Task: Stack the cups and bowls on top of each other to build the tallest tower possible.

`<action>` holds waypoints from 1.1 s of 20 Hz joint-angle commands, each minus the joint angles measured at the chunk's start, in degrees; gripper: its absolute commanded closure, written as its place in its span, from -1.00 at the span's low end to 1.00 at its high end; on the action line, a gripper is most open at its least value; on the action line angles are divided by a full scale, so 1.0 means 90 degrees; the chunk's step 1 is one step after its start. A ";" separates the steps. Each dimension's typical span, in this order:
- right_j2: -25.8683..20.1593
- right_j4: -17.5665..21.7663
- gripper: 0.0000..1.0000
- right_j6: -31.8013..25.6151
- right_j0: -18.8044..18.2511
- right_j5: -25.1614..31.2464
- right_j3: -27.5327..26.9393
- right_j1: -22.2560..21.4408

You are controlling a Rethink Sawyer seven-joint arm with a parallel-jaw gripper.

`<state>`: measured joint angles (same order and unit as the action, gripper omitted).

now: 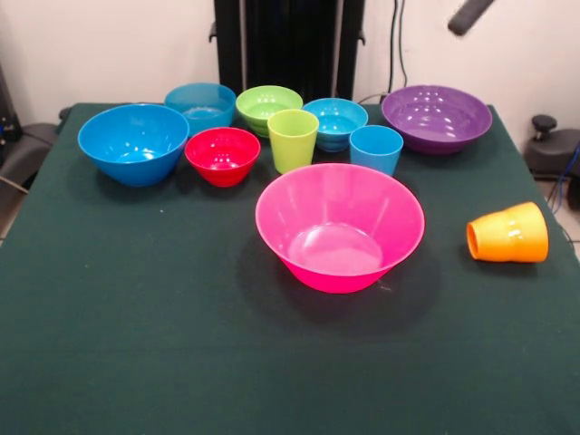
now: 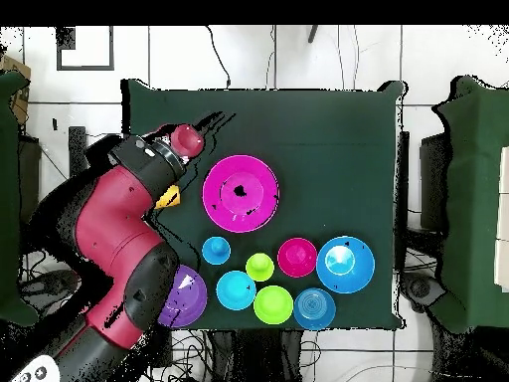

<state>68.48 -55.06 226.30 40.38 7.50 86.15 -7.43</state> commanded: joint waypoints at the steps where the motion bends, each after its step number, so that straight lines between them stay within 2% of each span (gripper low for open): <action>1: -0.0625 0.0569 -1.00 -0.0005 0.0392 0.1681 -0.0758 0.0615; 4: -0.0267 0.0596 -1.00 0.0408 0.0378 0.2513 -0.1065 0.0991; 5: -0.0007 0.0584 -1.00 0.0791 0.0351 0.3142 -0.1285 0.1228; 6: 0.0106 0.0569 -1.00 0.0992 0.0331 0.3429 -0.1397 0.1337; 11: 0.0448 0.0397 -1.00 0.1769 0.0196 0.4451 -0.1882 0.1809; 22: 0.0857 -0.0060 -1.00 0.2473 0.0117 0.4953 -0.2081 0.2497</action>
<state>80.07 -54.78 227.79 42.70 45.06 72.87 10.91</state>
